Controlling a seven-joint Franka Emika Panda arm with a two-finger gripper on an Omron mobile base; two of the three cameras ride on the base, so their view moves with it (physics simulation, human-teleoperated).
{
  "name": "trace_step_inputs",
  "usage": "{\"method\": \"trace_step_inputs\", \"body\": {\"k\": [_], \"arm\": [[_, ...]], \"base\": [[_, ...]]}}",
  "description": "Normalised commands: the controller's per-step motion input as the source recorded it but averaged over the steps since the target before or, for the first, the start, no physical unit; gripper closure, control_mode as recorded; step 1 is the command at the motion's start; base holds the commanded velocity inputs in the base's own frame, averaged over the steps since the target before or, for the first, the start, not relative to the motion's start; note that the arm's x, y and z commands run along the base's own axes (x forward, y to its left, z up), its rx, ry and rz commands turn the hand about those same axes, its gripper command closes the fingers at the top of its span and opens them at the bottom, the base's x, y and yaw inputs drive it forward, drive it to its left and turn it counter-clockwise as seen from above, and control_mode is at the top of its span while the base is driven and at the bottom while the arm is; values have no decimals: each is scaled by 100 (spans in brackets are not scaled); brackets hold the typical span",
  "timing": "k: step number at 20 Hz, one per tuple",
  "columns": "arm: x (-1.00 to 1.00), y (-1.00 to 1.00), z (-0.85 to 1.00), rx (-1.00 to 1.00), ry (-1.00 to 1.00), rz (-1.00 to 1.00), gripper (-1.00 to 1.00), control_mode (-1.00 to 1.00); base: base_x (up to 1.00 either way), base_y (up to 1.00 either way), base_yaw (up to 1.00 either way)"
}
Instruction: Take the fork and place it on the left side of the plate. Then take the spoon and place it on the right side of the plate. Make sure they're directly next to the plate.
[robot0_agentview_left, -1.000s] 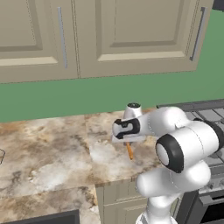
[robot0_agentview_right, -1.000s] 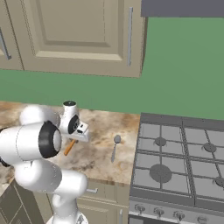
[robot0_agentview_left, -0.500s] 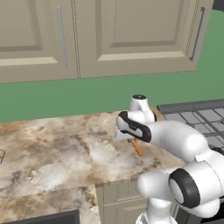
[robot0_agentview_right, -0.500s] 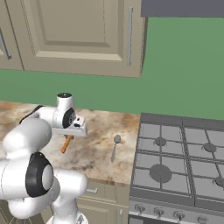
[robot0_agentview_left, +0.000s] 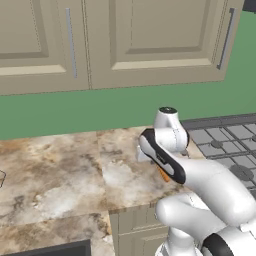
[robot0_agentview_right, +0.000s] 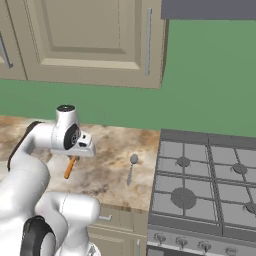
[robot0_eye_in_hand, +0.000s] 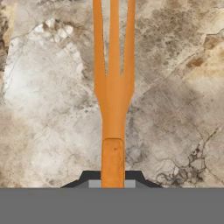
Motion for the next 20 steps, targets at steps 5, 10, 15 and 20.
{"method": "trace_step_inputs", "body": {"k": [5, 10, 15, 20], "arm": [[-3, 0, 3, 0, 0, 0, 100, -100], [0, 0, 0, 0, 0, 0, 100, -100], [0, 0, 0, 0, 0, 0, 100, -100], [0, 0, 0, 0, 0, 0, 100, -100]], "base": [[0, 0, 0], [0, 0, 0], [0, 0, 0], [0, 0, 0]]}}
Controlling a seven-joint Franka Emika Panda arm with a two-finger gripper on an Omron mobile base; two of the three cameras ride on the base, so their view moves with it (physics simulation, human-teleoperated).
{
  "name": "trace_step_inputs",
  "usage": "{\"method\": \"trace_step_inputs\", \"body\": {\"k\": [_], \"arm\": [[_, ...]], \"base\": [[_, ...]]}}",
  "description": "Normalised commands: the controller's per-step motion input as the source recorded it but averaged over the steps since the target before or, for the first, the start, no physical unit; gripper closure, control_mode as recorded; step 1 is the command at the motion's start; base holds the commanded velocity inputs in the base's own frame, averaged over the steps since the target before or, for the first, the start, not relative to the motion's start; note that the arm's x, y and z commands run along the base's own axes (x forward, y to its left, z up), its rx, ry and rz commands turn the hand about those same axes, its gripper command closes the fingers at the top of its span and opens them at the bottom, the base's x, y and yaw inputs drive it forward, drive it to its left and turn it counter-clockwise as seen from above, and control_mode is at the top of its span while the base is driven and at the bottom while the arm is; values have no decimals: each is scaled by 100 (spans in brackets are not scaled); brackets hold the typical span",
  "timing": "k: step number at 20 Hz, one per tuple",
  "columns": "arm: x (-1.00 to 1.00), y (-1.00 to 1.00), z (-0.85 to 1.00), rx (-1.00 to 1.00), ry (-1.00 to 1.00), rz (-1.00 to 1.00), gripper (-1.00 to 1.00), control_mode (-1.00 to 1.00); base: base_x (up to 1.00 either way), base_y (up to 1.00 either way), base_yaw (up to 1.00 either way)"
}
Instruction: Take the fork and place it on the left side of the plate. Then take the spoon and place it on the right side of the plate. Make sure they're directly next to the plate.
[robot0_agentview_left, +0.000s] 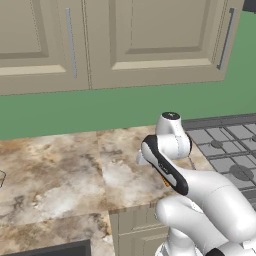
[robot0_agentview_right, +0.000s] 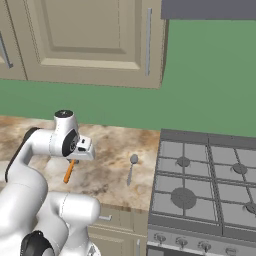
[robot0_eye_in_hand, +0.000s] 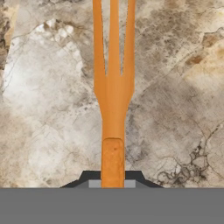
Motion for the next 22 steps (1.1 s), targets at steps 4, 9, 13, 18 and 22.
{"method": "trace_step_inputs", "body": {"k": [4, 9, 13, 18, 22], "arm": [[0, 0, 0, 0, 0, 0, 100, -100], [0, 0, 0, 0, 0, 0, 100, -100], [0, 0, 0, 0, 0, 0, 100, -100], [0, 0, 0, 0, 0, 0, 100, -100], [0, 0, 0, 0, 0, 0, 100, -100]], "base": [[0, 0, 0], [0, 0, 0], [0, 0, 0], [0, 0, 0], [0, 0, 0]]}}
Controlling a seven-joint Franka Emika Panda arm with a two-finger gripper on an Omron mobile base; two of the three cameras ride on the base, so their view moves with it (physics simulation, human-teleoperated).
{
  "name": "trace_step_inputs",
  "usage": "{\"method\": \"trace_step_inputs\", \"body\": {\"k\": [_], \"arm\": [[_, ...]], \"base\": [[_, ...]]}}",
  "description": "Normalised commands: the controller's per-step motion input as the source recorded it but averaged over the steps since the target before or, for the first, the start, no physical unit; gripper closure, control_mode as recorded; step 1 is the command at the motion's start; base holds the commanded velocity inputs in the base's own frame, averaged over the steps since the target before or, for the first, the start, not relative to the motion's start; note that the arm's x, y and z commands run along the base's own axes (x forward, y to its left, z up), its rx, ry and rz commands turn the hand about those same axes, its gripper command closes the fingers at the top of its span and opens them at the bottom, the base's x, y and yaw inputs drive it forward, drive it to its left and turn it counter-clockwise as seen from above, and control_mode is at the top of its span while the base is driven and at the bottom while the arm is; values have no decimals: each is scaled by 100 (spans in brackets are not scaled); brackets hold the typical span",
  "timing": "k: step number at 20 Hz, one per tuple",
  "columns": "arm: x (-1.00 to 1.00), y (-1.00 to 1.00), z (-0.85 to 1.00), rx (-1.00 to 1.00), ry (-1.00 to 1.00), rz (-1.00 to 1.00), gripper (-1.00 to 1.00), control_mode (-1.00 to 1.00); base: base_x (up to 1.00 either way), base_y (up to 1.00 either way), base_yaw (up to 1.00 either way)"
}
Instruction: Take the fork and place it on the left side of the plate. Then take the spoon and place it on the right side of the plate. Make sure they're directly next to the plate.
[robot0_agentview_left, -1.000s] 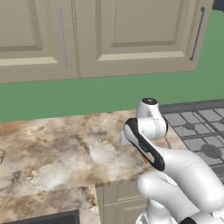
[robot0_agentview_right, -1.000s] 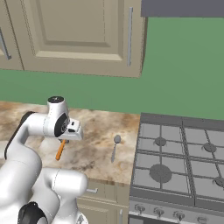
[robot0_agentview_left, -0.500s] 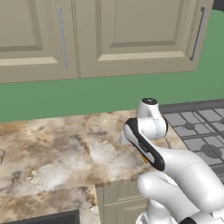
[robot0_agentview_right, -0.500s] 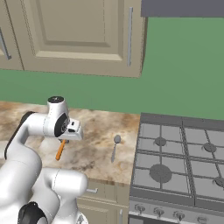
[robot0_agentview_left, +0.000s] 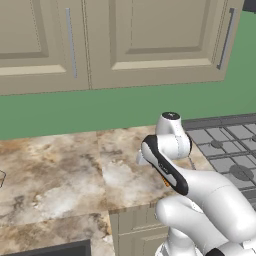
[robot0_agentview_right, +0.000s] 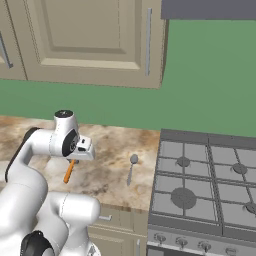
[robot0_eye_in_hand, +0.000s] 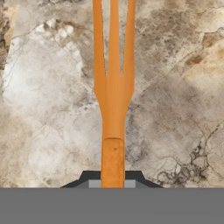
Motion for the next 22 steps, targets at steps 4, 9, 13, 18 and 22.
{"method": "trace_step_inputs", "body": {"k": [4, 9, 13, 18, 22], "arm": [[0, 0, 0, 0, 0, 0, 100, -100], [0, 0, 0, 0, 0, 0, 100, 100], [0, 0, 0, 0, 0, 0, 100, 100], [0, 0, 0, 0, 0, 0, 100, 100], [0, 0, 0, 0, 0, 0, 100, 100]], "base": [[0, 0, 0], [0, 0, 0], [0, 0, 0], [-24, -7, -2], [-80, -17, -4]]}}
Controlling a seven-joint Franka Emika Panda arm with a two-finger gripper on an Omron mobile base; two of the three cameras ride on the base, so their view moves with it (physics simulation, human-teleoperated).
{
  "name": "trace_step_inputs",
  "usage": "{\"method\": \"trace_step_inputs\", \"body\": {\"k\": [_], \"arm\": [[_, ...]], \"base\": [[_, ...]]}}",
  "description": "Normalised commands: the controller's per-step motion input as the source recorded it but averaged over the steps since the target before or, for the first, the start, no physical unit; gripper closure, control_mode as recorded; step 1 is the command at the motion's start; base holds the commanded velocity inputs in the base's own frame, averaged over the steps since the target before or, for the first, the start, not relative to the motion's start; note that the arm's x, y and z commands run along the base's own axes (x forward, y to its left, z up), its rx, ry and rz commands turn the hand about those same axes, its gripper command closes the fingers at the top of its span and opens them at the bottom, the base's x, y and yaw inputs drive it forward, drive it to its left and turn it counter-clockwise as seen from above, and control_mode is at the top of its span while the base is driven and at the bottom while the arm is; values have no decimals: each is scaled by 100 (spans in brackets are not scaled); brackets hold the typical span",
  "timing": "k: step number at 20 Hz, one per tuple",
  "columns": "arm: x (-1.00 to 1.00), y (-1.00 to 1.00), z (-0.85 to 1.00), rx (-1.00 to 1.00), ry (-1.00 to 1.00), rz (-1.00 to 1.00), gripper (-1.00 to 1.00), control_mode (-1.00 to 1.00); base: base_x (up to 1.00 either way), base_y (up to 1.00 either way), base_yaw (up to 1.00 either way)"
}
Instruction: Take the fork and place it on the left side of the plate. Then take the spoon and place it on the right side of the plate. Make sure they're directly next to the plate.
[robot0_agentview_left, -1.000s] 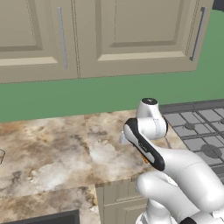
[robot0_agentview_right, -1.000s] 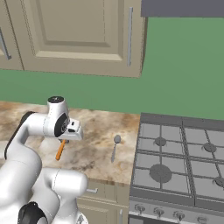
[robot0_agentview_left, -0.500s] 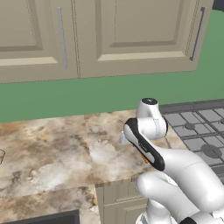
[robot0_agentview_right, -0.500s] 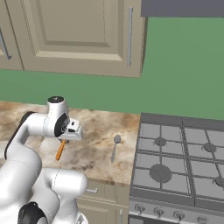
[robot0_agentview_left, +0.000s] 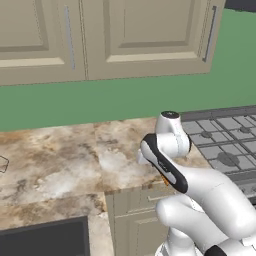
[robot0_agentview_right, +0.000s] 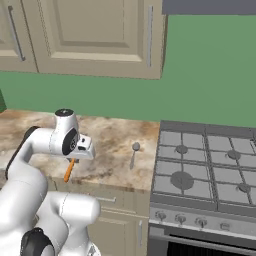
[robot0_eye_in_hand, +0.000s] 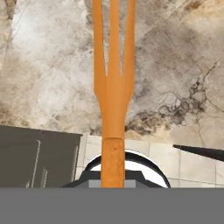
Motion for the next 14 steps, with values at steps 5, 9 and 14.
{"method": "trace_step_inputs", "body": {"k": [5, 9, 14], "arm": [[0, 0, 0, 0, 0, 0, 100, 100], [0, 0, 0, 0, 0, 0, 100, 100], [0, 0, 0, 0, 0, 0, 100, 100]], "base": [[-62, -9, -1], [-8, 0, 2], [0, -2, -67]]}}
